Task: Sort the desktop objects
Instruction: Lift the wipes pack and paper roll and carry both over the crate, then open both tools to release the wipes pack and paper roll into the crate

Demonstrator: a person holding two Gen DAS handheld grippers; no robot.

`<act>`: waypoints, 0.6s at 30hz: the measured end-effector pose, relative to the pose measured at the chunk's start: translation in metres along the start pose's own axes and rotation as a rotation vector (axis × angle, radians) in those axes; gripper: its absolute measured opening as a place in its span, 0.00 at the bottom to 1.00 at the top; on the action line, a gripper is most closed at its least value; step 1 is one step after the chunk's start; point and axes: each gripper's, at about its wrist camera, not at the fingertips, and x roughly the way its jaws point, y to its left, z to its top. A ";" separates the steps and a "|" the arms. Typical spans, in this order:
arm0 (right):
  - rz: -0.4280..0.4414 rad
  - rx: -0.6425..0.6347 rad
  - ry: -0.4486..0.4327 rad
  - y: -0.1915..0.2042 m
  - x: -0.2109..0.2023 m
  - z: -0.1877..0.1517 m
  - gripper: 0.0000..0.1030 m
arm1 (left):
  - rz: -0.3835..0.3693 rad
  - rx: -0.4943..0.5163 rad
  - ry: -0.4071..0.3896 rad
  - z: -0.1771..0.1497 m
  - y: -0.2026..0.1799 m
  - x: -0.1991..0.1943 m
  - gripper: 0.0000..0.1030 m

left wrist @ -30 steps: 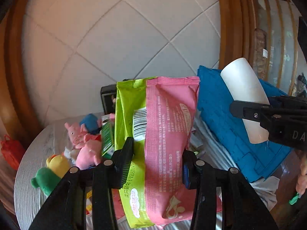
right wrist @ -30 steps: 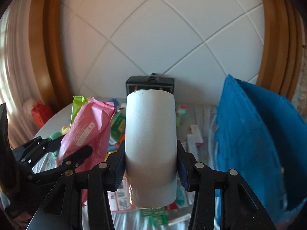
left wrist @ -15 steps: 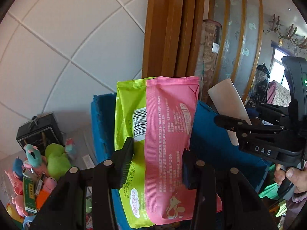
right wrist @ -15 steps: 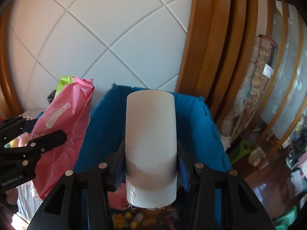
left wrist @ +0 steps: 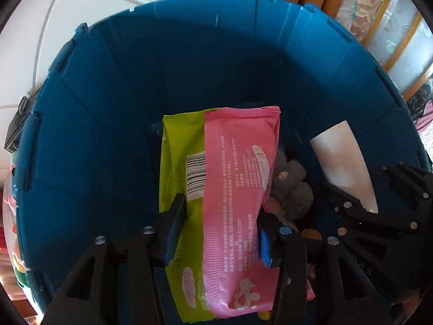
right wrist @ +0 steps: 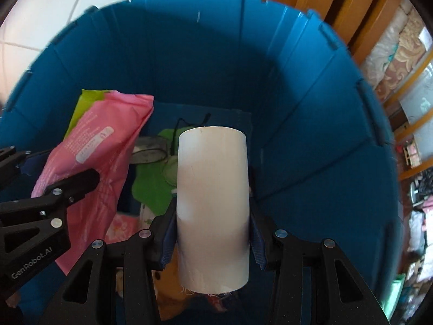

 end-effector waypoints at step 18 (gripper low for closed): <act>-0.016 -0.021 0.153 -0.014 0.101 0.017 0.83 | 0.076 -0.067 0.200 0.013 0.022 0.081 0.67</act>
